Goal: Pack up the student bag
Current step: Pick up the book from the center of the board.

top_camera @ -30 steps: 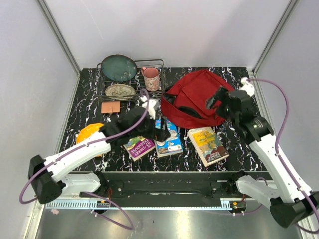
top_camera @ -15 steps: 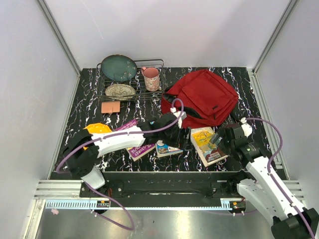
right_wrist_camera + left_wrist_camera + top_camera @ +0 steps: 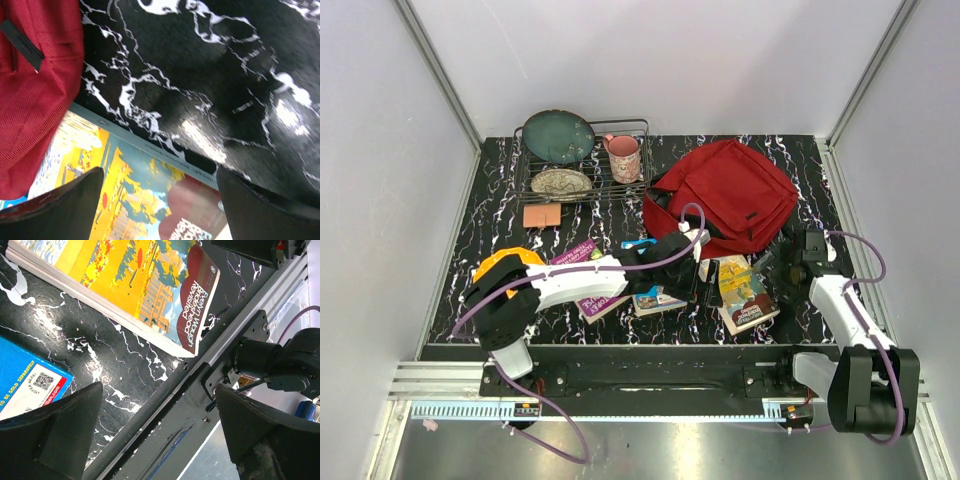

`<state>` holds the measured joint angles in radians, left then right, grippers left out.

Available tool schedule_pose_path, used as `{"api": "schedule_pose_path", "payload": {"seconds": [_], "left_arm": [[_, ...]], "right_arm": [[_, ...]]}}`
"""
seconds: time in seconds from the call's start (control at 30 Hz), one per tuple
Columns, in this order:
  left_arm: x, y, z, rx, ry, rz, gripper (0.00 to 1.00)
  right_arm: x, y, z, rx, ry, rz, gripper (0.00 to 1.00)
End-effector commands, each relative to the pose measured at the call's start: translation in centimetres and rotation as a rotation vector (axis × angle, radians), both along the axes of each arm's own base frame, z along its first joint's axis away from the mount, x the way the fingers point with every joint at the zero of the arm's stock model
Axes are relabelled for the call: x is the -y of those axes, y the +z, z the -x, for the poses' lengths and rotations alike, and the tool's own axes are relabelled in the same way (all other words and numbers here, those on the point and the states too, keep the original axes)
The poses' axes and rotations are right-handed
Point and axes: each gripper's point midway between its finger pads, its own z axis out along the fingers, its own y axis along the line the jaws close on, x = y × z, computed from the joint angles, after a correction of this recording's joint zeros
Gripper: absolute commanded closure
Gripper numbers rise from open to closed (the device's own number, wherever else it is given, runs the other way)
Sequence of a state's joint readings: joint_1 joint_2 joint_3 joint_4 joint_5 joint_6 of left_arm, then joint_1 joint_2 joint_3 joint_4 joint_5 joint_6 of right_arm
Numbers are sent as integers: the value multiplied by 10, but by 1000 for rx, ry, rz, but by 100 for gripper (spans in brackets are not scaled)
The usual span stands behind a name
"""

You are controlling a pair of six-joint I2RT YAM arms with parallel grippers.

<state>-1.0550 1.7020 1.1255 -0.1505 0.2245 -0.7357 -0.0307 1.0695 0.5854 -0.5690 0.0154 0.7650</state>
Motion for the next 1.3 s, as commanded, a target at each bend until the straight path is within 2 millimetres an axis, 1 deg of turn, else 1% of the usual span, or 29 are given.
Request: {"api": "schedule_pose_path", "payload": {"seconds": [0.0, 0.07, 0.1, 0.17, 0.2, 0.27, 0.37, 0.5, 0.57, 0.6, 0.67, 0.7, 0.8, 0.87, 0.9, 0.93, 0.97, 1.0, 1.03, 1.07, 1.1, 1.13, 1.17, 1.2, 1.23, 1.27], "left_arm": [[19, 10, -5, 23, 0, 67, 1], [21, 6, -6, 21, 2, 63, 1], [22, 1, -6, 13, 2, 54, 1], [24, -3, -7, 8, 1, 50, 1], [25, -9, -8, 0, 4, 41, 1], [28, -16, -8, -14, 7, 37, 1], [31, -28, -8, -36, 14, 23, 2], [32, -35, -7, -51, 15, 15, 2], [32, -38, -7, -55, 17, 11, 2], [32, -39, -6, -57, 15, 12, 4], [32, -38, -6, -61, 16, 19, 6], [32, -37, -5, -60, 15, 23, 7], [34, -31, -6, -52, 9, 38, 9], [35, -28, -6, -48, 3, 41, 10], [35, -27, -6, -47, 0, 42, 10], [35, -26, -6, -47, -2, 43, 12], [35, -25, -6, -44, -4, 42, 12], [34, -25, -7, -41, 1, 40, 12], [34, -25, -6, -40, 0, 40, 14], [35, -23, -6, -37, -2, 44, 16], [35, -22, -6, -36, -2, 46, 16], [35, -20, -6, -36, -6, 49, 18], [37, -17, -6, -37, -13, 59, 23], [38, -15, -5, -35, -20, 65, 24], [39, -13, -4, -36, -26, 74, 26], [43, -8, -2, -40, -44, 95, 31]], "right_arm": [[-18, 1, -17, 86, 150, -78, 0], [-26, -2, -15, 88, 168, -116, 0], [-27, -8, -8, 71, 164, -126, 0], [-26, -9, -5, 75, 139, -130, 0], [-28, -10, -1, 70, 138, -141, 0], [-34, -5, 0, 85, 131, -181, 0], [-44, -6, 5, 89, 143, -235, 0], [-55, -11, 20, 71, 179, -292, 2], [-62, -7, 25, 80, 194, -333, 3], [-65, -5, 28, 96, 200, -345, 3], [-68, 1, 33, 104, 207, -366, 4], [-69, 8, 33, 137, 210, -366, 4], [-69, 19, 33, 172, 197, -369, 4], [-63, 19, 34, 156, 177, -340, 3], [-56, 22, 29, 158, 155, -297, 2], [-52, 20, 29, 143, 151, -271, 1], [-47, 22, 25, 146, 139, -247, 1], [-41, 15, 24, 117, 119, -220, 0], [-40, 13, 20, 114, 120, -211, 0], [-40, 10, 18, 103, 119, -210, 0], [-42, 3, 18, 66, 124, -225, 0], [-43, 1, 17, 52, 137, -232, 0], [-46, 2, 14, 46, 152, -243, 0], [-51, -1, 15, 27, 168, -276, 0], [-54, -1, 9, 51, 179, -288, 0], [-56, -6, 12, 43, 177, -303, 1]]}}
